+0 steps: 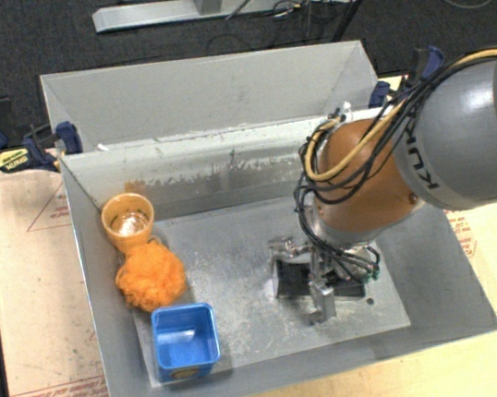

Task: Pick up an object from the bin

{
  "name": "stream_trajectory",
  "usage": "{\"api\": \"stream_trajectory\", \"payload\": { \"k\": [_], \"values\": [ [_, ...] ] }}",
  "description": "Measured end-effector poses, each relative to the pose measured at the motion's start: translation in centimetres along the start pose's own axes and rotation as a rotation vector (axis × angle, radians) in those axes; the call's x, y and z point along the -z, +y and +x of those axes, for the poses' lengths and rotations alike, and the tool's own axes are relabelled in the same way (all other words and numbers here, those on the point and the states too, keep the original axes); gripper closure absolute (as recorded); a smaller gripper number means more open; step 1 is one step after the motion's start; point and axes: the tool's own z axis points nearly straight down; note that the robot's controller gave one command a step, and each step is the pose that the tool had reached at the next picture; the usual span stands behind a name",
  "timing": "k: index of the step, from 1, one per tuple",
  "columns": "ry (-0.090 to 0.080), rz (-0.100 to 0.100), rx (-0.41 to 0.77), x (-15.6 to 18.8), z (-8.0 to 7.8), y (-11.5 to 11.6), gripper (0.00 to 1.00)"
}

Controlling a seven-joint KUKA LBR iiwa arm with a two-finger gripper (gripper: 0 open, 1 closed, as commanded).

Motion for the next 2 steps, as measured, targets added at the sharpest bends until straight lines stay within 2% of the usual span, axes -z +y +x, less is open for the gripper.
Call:
{"api": "stream_trajectory", "payload": {
  "k": [1,2],
  "values": [
    [-0.006,0.000,-0.238,-0.2,0.0,-1.6,0.00],
    [-0.001,-0.001,-0.099,-0.3,-0.6,-4.0,1.00]
  ]
}}
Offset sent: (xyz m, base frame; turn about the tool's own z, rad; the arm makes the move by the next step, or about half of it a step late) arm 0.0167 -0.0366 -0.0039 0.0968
